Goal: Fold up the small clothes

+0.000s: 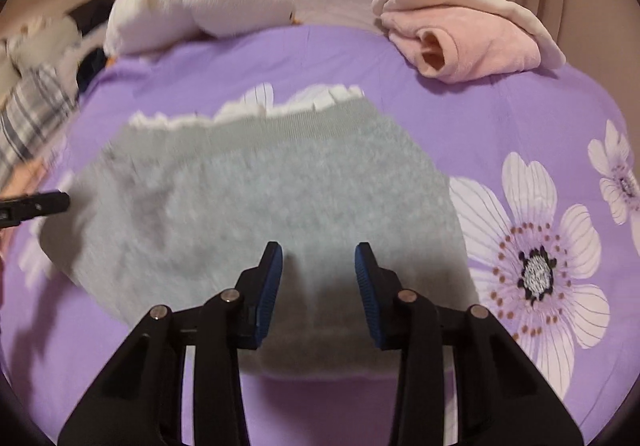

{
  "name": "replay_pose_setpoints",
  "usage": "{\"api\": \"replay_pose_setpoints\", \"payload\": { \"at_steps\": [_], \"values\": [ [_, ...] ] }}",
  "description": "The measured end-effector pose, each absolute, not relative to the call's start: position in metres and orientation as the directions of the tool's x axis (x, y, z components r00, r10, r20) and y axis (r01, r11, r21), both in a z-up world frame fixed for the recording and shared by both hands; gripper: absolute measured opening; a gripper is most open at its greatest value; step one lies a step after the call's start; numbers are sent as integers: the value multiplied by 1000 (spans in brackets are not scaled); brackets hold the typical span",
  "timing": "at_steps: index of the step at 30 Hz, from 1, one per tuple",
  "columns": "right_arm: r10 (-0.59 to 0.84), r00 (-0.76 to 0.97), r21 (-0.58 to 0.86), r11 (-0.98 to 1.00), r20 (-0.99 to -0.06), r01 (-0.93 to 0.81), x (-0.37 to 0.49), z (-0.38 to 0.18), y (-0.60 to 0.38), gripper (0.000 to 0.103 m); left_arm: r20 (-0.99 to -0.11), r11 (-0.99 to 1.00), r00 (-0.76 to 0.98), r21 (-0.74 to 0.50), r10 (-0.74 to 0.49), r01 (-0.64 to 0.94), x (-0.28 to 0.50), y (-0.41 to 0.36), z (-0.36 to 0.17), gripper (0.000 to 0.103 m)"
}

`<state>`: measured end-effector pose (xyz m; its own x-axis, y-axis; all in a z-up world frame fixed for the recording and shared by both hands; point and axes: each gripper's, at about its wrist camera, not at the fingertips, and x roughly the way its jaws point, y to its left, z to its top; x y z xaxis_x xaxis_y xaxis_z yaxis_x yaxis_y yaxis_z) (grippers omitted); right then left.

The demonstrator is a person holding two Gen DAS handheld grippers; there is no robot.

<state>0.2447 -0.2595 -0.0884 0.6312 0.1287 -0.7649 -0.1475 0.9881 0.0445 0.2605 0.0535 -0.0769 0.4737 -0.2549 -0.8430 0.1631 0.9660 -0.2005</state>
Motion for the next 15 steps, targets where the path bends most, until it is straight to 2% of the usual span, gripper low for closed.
{"api": "replay_pose_setpoints", "payload": {
  "at_steps": [3, 7, 11, 15],
  "values": [
    [123, 614, 51, 990, -780, -134, 240, -102, -266, 36, -873, 974, 440, -144, -208, 175, 254, 50, -99, 68],
    [139, 608, 69, 988, -782, -137, 235, -108, -271, 35, -867, 970, 452, -125, -209, 209, 242, 49, -104, 68],
    [142, 599, 74, 988, -788, -138, 233, -110, -269, 36, -866, 967, 452, -125, -215, 220, 232, 52, -103, 68],
    [179, 605, 116, 983, -776, -142, 222, -103, -270, 41, -856, 963, 453, -170, -250, 209, 219, 64, -94, 68]
  ]
}}
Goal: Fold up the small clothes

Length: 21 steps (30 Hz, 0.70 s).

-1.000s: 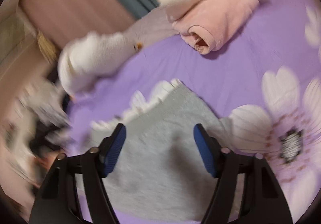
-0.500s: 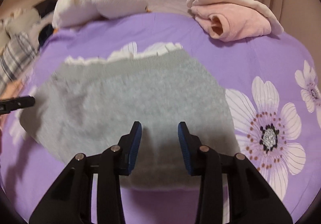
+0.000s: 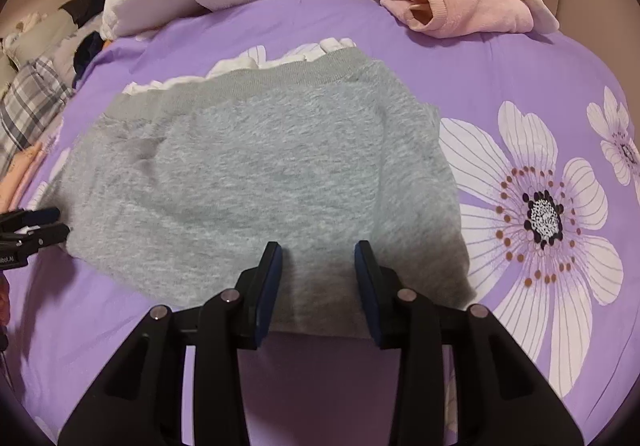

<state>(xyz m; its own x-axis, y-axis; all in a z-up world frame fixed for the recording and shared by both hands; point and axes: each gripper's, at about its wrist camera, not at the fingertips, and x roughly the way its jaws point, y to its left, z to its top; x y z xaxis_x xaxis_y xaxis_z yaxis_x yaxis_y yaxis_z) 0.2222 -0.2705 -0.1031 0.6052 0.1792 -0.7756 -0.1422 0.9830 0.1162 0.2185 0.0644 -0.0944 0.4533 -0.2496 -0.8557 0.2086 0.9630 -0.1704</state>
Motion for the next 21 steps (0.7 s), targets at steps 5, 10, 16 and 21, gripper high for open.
{"api": "replay_pose_setpoints", "payload": {
  "at_steps": [5, 10, 16, 21],
  "values": [
    [236, 652, 172, 972, -721, -161, 207, -86, -272, 50, -835, 970, 494, -190, -241, 152, 210, 87, -81, 72],
    [268, 683, 186, 963, -679, -194, 204, -74, -260, 52, -822, 947, 487, -320, -294, 31, 218, 124, -86, 78],
    [250, 681, 237, 965, -688, -115, 230, -78, -275, 51, -800, 890, 445, -456, -401, -19, 228, 145, -101, 78],
    [221, 625, 297, 955, -748, 17, 250, -102, -309, 41, -790, 859, 415, -510, -450, -40, 235, 145, -113, 79]
  ]
}}
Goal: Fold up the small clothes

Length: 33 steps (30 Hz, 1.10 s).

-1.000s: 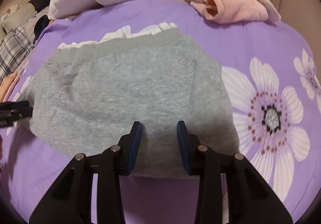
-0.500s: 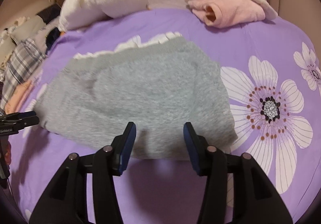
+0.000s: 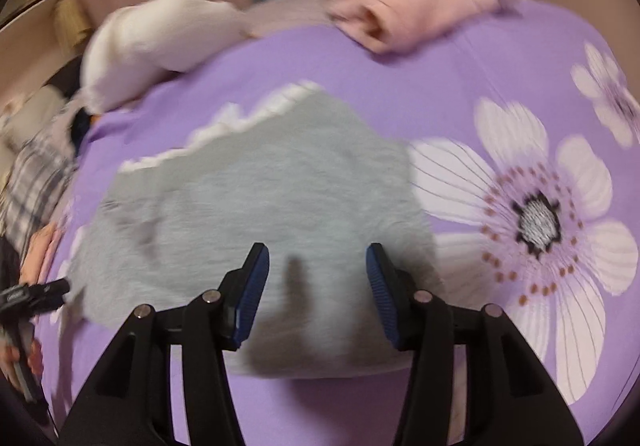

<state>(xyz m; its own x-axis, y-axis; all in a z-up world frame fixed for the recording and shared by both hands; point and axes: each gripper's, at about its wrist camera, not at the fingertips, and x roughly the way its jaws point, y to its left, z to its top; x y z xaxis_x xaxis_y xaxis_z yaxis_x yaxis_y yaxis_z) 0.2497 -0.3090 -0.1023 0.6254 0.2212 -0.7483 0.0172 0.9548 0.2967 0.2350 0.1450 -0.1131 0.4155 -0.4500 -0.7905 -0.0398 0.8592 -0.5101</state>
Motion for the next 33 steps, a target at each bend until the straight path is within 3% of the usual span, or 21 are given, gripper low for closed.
{"api": "replay_pose_setpoints", "payload": {
  "at_steps": [2, 6, 17, 23, 28, 33],
  "values": [
    [224, 627, 301, 954, -746, 17, 249, -104, -312, 38, -795, 866, 409, -499, -448, -23, 237, 140, -113, 79],
    [222, 630, 295, 956, -744, 12, 246, -94, -300, 44, -798, 869, 400, -495, -452, -6, 246, 132, -114, 79],
    [368, 606, 242, 928, -705, -283, 269, -67, -181, 39, -791, 869, 421, -494, -444, -13, 270, 112, -114, 79],
    [318, 562, 200, 944, -764, -263, 306, -86, -141, 28, -790, 876, 443, -481, -423, -22, 275, 108, -115, 78],
    [245, 514, 110, 954, -822, -278, 317, -107, -123, 27, -801, 892, 444, -452, -402, -8, 276, 109, -116, 71],
    [266, 516, 139, 952, -814, -272, 311, -97, -129, 28, -803, 897, 442, -442, -400, 9, 274, 108, -116, 70]
  ]
}}
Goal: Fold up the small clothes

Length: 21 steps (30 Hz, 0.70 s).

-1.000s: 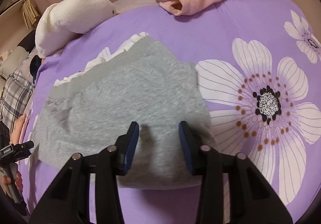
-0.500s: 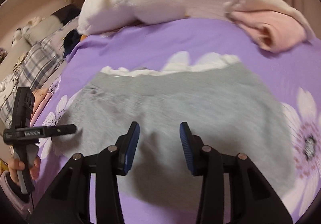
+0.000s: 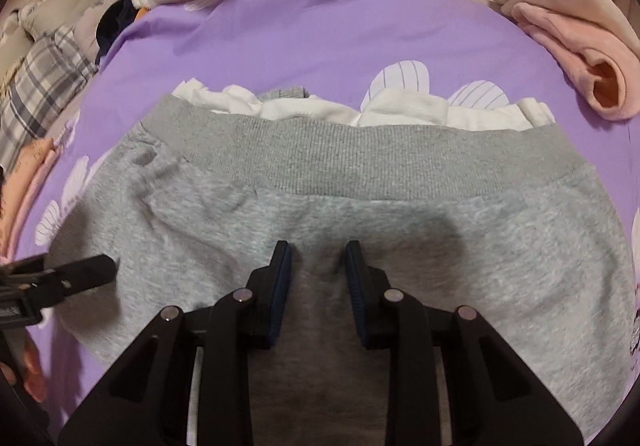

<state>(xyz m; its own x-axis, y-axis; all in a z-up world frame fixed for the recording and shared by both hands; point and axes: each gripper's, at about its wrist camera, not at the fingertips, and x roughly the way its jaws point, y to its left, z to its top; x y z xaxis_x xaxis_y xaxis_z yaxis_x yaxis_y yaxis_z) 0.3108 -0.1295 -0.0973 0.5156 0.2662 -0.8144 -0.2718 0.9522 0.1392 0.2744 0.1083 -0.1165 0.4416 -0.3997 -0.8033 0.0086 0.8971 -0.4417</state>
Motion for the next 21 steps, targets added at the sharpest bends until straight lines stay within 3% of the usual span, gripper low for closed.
{"api": "replay_pose_setpoints", "payload": {
  "at_steps": [6, 18, 21],
  "values": [
    [327, 560, 152, 930, -761, -336, 273, -73, -134, 29, -806, 899, 439, -439, -397, 8, 275, 108, -118, 70],
    [349, 524, 191, 924, -777, -332, 257, -99, -140, 28, -813, 897, 424, -442, -398, -4, 278, 107, -118, 69],
    [355, 529, 198, 923, -771, -330, 254, -96, -141, 28, -816, 898, 423, -440, -395, -11, 277, 109, -117, 45]
  ]
}}
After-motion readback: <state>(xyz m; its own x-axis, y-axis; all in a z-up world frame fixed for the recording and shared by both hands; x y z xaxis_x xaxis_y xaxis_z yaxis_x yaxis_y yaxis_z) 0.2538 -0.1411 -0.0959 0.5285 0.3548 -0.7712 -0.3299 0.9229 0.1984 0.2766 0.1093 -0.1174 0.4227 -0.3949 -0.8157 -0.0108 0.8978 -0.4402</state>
